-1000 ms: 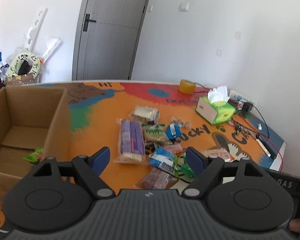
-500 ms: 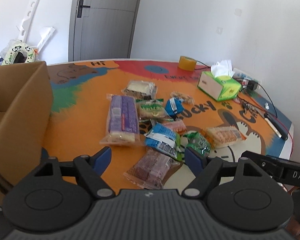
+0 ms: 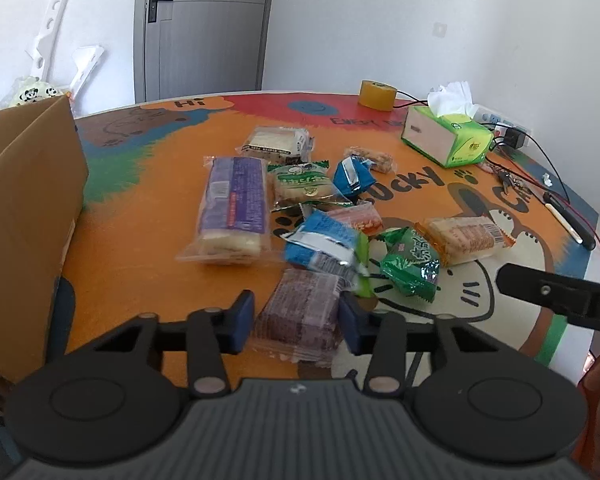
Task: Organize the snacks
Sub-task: 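Grasp the brown-filled clear snack bag with the left tool while the right tool approaches the bread loaf bag, then lift the snack bag with the left tool while the right tool grasps the bread loaf bag, then carry both bags to the cardboard box and open both tools inside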
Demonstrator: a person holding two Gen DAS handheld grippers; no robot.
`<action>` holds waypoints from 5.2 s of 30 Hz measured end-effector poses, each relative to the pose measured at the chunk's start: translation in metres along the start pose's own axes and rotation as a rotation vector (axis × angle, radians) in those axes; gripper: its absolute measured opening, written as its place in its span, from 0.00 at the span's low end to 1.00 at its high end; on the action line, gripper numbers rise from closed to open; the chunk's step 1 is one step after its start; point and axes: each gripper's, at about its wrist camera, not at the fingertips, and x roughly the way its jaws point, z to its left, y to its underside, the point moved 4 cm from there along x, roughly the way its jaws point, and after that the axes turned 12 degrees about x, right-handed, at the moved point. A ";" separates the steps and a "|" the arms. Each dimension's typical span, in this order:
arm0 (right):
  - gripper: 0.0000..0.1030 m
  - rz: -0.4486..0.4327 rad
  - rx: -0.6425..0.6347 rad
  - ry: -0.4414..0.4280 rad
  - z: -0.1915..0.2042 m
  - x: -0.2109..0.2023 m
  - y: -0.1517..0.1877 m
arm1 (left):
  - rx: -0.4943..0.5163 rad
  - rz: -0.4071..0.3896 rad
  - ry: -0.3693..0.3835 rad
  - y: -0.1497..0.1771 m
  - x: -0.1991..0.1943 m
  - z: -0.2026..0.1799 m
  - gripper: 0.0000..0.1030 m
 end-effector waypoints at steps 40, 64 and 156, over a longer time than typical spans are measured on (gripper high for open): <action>1.00 0.054 -0.207 0.093 0.024 0.079 -0.028 | -0.085 -0.042 -0.060 -0.035 -0.002 0.034 0.31; 0.62 -0.022 -0.160 0.022 0.044 0.022 -0.036 | -0.084 -0.131 -0.064 -0.046 -0.047 0.034 0.31; 0.36 0.040 -0.328 -0.319 0.290 0.012 0.011 | -0.289 -0.204 -0.273 -0.003 -0.152 0.203 0.34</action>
